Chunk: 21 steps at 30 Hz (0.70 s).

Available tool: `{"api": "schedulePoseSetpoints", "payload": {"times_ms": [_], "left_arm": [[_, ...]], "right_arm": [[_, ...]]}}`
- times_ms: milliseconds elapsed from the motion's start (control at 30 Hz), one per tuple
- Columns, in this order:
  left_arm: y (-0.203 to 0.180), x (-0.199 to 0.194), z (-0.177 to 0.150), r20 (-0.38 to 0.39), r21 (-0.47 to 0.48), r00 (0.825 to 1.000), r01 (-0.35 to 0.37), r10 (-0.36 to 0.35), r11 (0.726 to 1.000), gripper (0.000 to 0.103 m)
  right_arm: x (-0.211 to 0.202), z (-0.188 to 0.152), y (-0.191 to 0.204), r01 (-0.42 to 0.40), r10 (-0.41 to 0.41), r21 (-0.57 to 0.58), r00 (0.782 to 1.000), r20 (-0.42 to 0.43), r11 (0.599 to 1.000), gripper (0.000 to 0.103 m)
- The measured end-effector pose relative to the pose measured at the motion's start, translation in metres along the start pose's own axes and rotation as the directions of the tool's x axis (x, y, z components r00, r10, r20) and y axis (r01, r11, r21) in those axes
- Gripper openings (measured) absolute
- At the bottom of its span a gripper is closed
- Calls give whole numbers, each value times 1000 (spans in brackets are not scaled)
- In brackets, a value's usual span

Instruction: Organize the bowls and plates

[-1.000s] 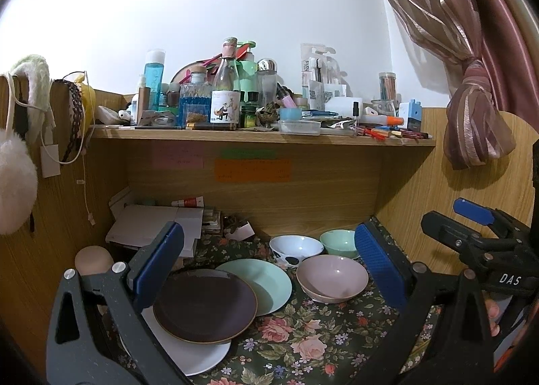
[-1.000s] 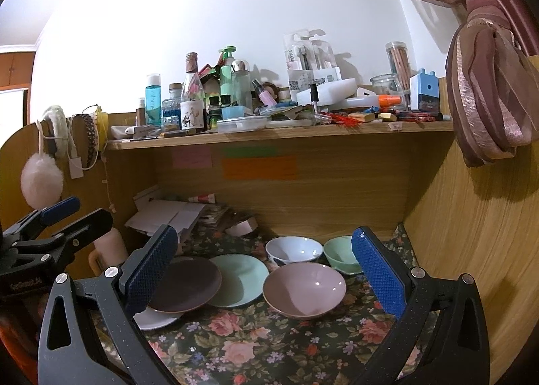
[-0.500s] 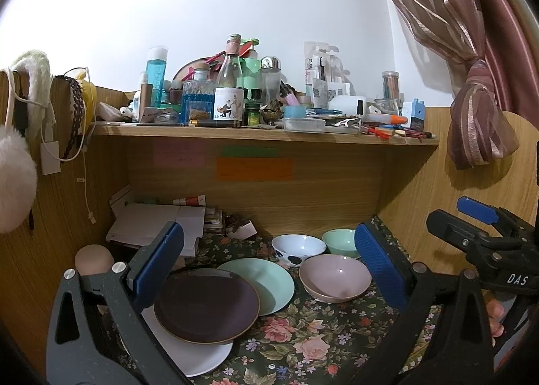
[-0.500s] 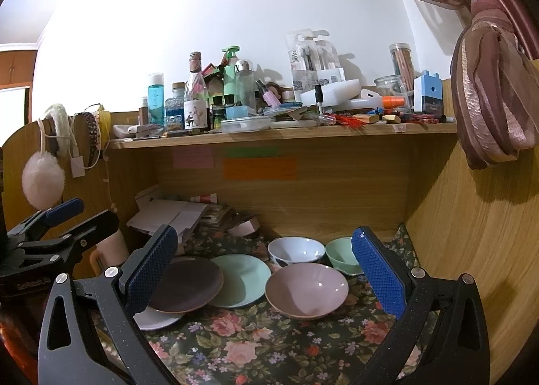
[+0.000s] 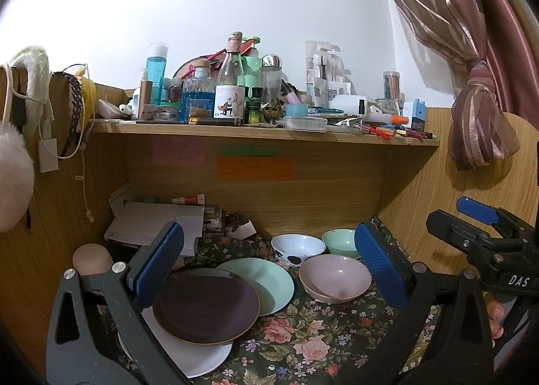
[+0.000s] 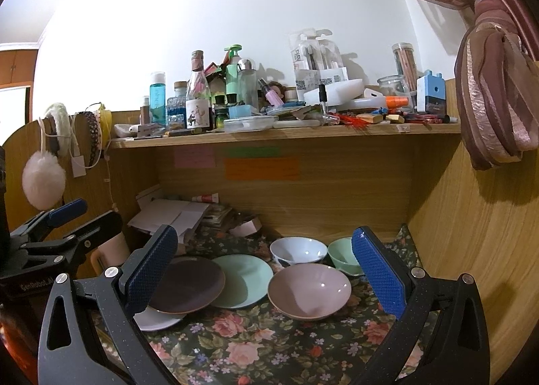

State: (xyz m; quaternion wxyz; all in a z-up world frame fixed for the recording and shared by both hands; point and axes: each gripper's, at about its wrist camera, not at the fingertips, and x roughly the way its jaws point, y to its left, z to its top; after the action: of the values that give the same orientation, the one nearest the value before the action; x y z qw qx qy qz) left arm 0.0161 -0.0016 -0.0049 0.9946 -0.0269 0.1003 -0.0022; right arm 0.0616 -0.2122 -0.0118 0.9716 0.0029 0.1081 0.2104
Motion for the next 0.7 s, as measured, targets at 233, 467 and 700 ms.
{"api": "schedulePoseSetpoints", "payload": {"times_ms": [233,467,700], "left_arm": [[0,2,-2,-4,3,1000,-1,1,1000,103],[5,13,-11,-30,-2,999,-13,12,1000,103],[28,37,-31,-126,-39,992,-11,6,999,103]], "right_arm": [[3,-1,3,-3,3,-2,1000,-9,1000,103],[21,-7,5,-17,18,2,999,-50,1000,103],[54,-28,8,-58,60,21,987,-151,998,103]]}}
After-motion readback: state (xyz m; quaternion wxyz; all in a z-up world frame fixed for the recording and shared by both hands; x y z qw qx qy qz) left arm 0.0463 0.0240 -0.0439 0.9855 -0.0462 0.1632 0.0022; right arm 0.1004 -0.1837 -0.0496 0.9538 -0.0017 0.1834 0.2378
